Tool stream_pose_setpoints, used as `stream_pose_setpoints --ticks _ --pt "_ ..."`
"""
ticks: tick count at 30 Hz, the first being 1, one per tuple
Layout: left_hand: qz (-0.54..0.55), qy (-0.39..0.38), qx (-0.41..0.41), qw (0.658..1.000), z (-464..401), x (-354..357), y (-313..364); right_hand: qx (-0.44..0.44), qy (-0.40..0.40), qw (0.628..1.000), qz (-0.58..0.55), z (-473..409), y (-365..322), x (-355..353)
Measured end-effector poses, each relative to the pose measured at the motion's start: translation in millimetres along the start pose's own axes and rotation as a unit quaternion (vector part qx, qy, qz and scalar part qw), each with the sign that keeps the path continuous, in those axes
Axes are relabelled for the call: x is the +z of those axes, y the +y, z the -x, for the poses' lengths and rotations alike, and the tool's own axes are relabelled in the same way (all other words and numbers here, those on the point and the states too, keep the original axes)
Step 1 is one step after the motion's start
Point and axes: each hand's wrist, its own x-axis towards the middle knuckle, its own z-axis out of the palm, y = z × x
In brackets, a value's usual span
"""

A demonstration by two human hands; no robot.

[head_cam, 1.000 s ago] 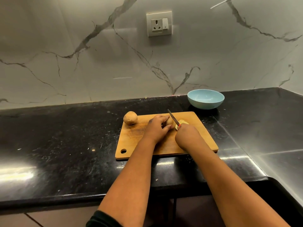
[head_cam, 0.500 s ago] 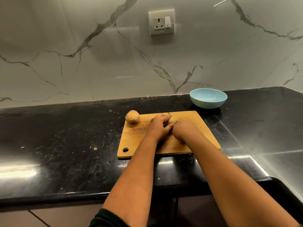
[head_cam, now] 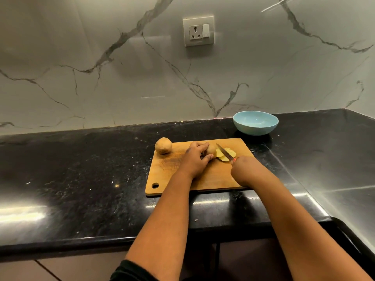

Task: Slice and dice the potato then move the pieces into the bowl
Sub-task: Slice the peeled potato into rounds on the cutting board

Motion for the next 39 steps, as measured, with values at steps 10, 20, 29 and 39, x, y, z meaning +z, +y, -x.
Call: stream_pose_setpoints --ticks 10,20,29,39 --pt "-0.001 0.019 -0.004 1.0 -3 2 -1 0.02 0.051 0.99 -0.127 -11 -21 23" --pt "-0.001 0.019 0.002 1.0 -5 2 -4 0.019 0.073 0.986 -0.146 -16 -26 29" --pt "-0.008 0.019 0.004 1.0 -7 0 -4 -0.045 0.005 0.997 0.061 -25 -48 0" --pt "-0.006 0.012 0.002 1.0 -5 -1 -1 -0.066 -0.078 0.986 0.135 -24 -52 -5"
